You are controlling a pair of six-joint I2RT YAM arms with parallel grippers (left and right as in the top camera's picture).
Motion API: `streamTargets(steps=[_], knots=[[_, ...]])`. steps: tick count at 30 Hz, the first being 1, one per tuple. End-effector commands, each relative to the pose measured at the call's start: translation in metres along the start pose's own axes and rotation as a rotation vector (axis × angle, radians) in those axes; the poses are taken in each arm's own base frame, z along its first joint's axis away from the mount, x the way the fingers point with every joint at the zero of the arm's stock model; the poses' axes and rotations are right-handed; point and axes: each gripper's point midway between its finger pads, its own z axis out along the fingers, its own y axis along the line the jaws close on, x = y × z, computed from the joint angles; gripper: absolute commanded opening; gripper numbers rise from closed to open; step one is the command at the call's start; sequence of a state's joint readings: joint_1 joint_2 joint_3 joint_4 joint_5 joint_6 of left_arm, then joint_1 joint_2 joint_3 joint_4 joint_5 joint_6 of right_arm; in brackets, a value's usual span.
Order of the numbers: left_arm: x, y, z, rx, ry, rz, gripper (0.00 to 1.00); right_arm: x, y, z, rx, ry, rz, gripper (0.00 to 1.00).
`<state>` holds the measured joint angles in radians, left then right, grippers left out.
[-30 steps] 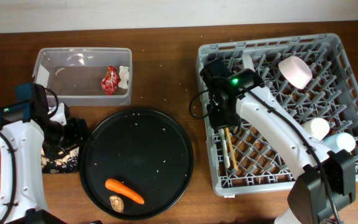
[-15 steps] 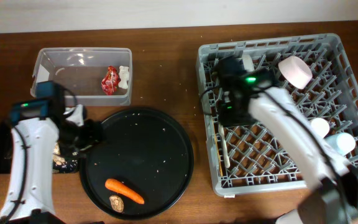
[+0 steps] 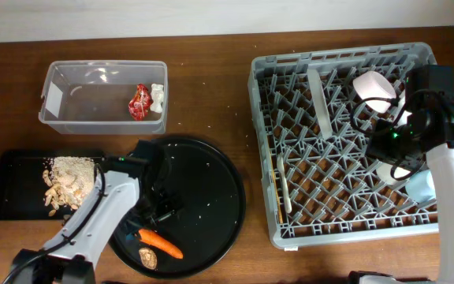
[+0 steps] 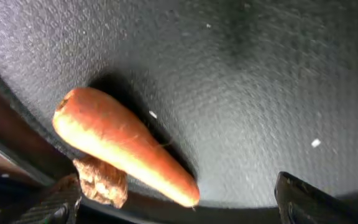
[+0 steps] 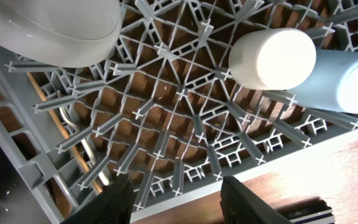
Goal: Sort waste into correct bins and load items into the dishwasher rack
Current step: 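Grasp the carrot on the platter with the left gripper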
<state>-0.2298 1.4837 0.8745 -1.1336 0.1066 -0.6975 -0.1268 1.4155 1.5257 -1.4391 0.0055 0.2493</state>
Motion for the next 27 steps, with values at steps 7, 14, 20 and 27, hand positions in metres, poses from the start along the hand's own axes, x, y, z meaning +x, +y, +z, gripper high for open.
streamTargets(steps=[7, 14, 20, 27], knots=[[0.005, 0.014, 0.043, -0.01, -0.017, -0.051, 0.98, -0.001, 0.001, -0.002, -0.01, -0.001, -0.007, 0.49], [-0.016, -0.003, 0.05, 0.073, -0.11, -0.038, 0.74, 0.001, 0.001, -0.002, -0.008, 0.006, -0.007, 0.49], [-0.025, -0.012, 0.041, 0.1, -0.142, -0.026, 0.44, 0.001, 0.0, -0.002, -0.008, 0.007, -0.006, 0.49], [-0.03, -0.018, 0.03, 0.106, -0.155, 0.018, 0.13, 0.002, 0.0, -0.002, -0.007, 0.01, -0.006, 0.49]])
